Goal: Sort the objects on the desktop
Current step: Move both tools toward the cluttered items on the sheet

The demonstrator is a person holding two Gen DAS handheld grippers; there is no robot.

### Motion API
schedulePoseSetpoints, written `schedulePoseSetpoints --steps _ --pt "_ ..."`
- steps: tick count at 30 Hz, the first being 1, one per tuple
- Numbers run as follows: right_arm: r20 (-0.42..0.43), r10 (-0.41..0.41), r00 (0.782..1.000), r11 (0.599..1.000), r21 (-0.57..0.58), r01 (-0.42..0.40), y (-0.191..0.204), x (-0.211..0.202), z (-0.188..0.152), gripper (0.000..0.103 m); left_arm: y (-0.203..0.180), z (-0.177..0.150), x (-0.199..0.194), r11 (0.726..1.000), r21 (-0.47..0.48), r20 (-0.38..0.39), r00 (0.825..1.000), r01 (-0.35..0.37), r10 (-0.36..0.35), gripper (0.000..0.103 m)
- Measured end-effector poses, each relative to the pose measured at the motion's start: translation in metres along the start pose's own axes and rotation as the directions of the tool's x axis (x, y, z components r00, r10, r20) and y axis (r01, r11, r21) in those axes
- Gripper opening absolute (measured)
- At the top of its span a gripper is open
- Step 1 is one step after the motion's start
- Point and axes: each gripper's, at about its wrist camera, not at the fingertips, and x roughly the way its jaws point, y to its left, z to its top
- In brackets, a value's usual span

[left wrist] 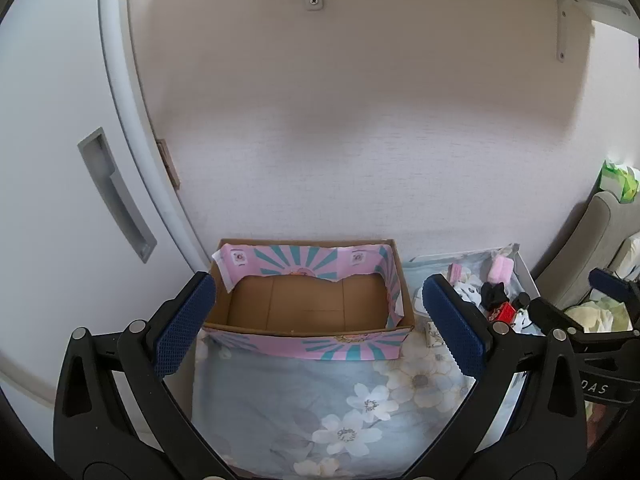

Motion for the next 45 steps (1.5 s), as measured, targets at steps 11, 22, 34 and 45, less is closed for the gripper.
schedulePoseSetpoints --steps 11,22,34,45 --pt "-0.016 -0.027 1.0 0.999 0.02 0.028 -0.005 0.003 -0.004 0.102 -0.006 -0.001 0.002 0.998 0.034 0.009 0.999 -0.045 0.045 0.103" --pt "-0.014 -0.004 1.0 1.0 -0.02 0.004 0.004 0.002 -0.005 0.102 -0.004 -0.001 -0.003 0.999 0.04 0.019 1.0 -0.002 0.002 0.103" --pt "-0.018 -0.007 1.0 1.0 -0.028 0.007 0.006 0.002 -0.005 0.102 0.0 -0.004 -0.005 1.0 0.017 0.015 1.0 0.007 -0.007 0.103" --pt "0.004 0.01 1.0 0.998 -0.058 -0.01 0.0 -0.008 -0.003 0.102 -0.002 -0.005 -0.005 0.999 0.027 0.005 1.0 0.02 -0.02 0.103"
